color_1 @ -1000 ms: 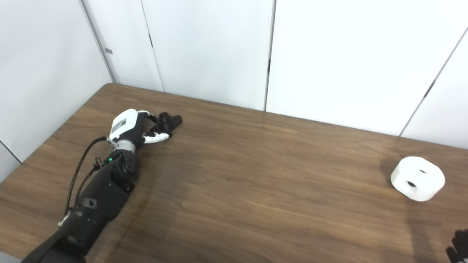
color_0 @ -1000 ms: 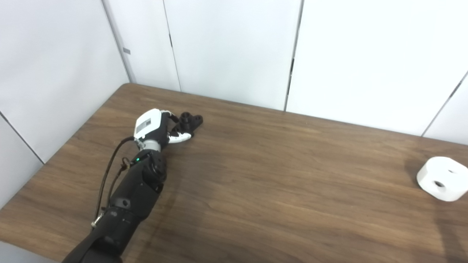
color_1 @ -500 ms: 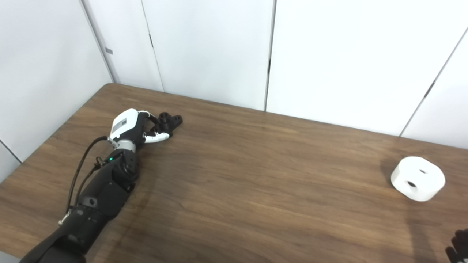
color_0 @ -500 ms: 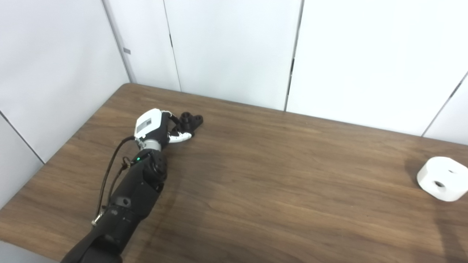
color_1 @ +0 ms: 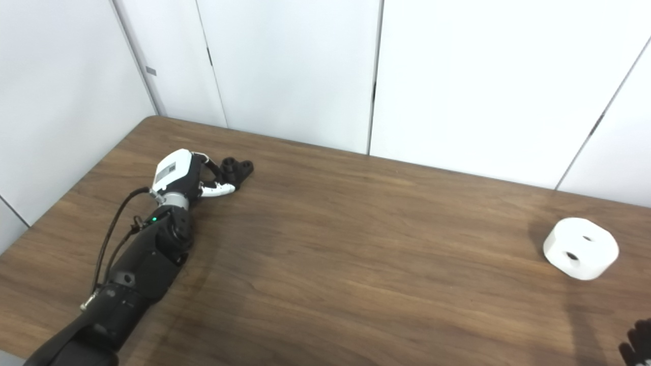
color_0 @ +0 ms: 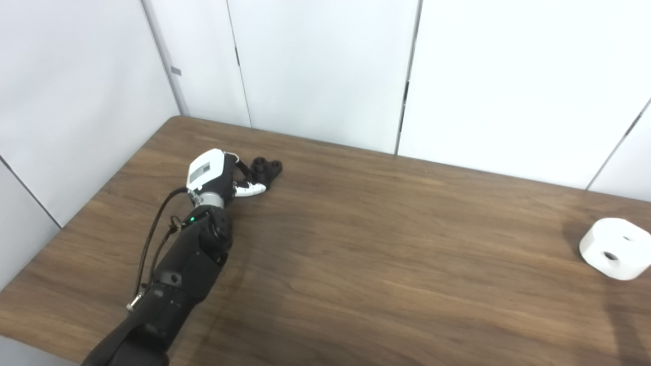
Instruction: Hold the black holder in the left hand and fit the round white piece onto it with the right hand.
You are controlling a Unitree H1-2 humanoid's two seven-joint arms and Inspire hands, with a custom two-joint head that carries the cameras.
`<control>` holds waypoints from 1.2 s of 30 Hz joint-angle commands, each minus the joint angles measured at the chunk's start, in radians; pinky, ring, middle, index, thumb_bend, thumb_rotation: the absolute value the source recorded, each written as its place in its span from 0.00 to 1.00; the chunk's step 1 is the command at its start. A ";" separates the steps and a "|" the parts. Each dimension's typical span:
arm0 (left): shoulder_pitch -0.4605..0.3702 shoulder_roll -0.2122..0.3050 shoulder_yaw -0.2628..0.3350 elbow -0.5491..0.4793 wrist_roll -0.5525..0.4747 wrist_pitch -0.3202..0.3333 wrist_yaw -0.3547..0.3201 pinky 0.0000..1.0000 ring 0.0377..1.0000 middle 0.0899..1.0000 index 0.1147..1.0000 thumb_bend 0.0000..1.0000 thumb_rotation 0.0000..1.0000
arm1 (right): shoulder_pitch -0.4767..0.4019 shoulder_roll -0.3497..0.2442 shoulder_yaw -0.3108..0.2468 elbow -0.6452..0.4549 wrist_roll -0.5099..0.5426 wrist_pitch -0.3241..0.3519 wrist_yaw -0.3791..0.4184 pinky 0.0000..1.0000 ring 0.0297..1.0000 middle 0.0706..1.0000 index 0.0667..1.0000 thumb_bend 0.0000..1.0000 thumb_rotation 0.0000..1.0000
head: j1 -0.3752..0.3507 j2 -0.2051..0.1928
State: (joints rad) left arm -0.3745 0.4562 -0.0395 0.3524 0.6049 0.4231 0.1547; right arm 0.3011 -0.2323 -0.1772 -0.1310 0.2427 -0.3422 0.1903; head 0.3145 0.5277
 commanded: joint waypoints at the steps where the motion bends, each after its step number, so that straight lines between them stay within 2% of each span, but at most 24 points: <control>1: -0.019 0.027 0.005 -0.019 0.002 -0.021 0.023 0.92 0.93 0.81 0.42 0.52 0.05 | 0.044 0.049 0.047 0.068 -0.005 0.045 0.002 1.00 1.00 0.99 0.99 0.60 1.00 | 0.001 0.001; 9: -0.005 0.035 -0.009 -0.032 -0.002 -0.042 0.017 0.91 0.91 0.80 0.42 0.51 0.05 | 0.047 0.052 0.049 0.057 -0.012 0.056 -0.006 1.00 1.00 0.98 0.98 0.58 1.00 | -0.011 0.007; 14: 0.026 0.038 -0.019 -0.091 -0.008 -0.033 -0.024 0.90 0.91 0.81 0.42 0.51 0.05 | 0.052 0.054 0.051 0.045 -0.011 0.065 -0.005 1.00 1.00 0.98 0.97 0.59 1.00 | -0.030 0.015; 19: 0.071 0.023 -0.017 -0.183 -0.033 -0.014 -0.080 0.92 0.94 0.83 0.43 0.51 0.05 | 0.058 0.054 0.058 0.036 -0.008 0.068 0.001 1.00 1.00 0.98 0.97 0.57 1.00 | -0.048 0.021; 24: 0.119 0.009 -0.032 -0.261 -0.042 -0.027 -0.116 0.87 0.92 0.82 0.43 0.50 0.05 | 0.064 0.060 0.064 0.012 -0.016 0.086 -0.011 1.00 0.98 0.96 0.97 0.56 1.00 | -0.066 0.028; 29: 0.187 -0.012 -0.067 -0.384 -0.048 -0.028 -0.173 0.83 0.93 0.85 0.43 0.50 0.05 | 0.068 0.062 0.071 -0.007 -0.024 0.102 -0.018 1.00 0.98 0.95 0.95 0.56 0.99 | -0.085 0.040; 36: 0.260 -0.045 -0.100 -0.486 -0.049 -0.056 -0.205 0.85 0.93 0.86 0.43 0.50 0.05 | 0.071 0.063 0.081 -0.024 -0.032 0.112 -0.029 1.00 0.97 0.94 0.95 0.54 0.98 | -0.117 0.059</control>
State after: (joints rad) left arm -0.1190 0.4124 -0.1242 -0.1074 0.5706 0.3868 -0.0211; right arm 0.3392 -0.2151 -0.1331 -0.1925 0.2147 -0.2678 0.1618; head 0.1965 0.5859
